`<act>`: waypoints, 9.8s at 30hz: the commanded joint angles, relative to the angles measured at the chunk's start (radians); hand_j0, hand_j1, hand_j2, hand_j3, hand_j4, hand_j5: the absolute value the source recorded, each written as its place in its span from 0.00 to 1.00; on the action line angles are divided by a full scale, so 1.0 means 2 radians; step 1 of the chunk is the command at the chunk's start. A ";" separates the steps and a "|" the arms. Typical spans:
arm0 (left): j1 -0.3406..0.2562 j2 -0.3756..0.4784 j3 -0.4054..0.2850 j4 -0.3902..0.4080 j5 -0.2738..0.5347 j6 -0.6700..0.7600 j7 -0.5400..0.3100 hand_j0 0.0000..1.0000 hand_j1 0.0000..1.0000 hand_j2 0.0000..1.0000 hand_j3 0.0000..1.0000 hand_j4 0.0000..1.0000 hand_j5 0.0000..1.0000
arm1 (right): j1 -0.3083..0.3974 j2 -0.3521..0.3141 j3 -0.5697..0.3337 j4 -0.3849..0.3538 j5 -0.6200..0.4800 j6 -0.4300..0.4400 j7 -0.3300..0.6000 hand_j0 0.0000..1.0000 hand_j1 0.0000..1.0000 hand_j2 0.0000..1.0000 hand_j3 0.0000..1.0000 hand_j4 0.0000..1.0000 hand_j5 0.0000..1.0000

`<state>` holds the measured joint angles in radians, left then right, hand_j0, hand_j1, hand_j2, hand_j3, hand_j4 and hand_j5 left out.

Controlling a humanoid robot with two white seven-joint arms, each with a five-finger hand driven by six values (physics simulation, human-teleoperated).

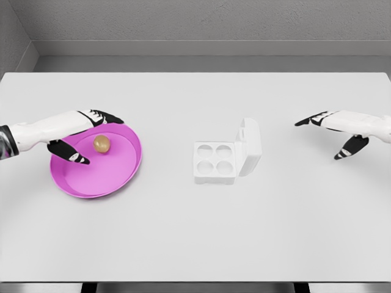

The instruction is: Pack egg into the box and close the box lid

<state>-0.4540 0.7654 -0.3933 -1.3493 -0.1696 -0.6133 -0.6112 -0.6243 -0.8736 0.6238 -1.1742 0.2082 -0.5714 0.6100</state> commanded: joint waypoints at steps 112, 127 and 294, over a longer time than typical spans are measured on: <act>-0.009 -0.048 -0.001 0.066 -0.084 0.001 0.000 0.43 0.43 0.43 0.43 0.43 0.43 | 0.006 -0.024 -0.007 0.043 -0.002 -0.020 0.000 1.00 1.00 1.00 1.00 1.00 1.00; -0.008 -0.050 0.002 0.030 -0.071 0.001 0.000 0.39 0.39 0.39 0.39 0.39 0.39 | 0.006 -0.025 -0.007 0.042 -0.002 -0.020 0.000 1.00 1.00 1.00 1.00 1.00 1.00; 0.005 -0.237 -0.044 -0.033 -0.027 0.001 0.000 0.38 0.38 0.38 0.38 0.38 0.38 | 0.005 -0.076 0.042 -0.094 -0.001 -0.020 0.000 1.00 1.00 1.00 1.00 1.00 1.00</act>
<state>-0.4449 0.2881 -0.4828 -1.4139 -0.2368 -0.6137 -0.6117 -0.6151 -1.0235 0.7093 -1.3620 0.2106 -0.6133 0.6112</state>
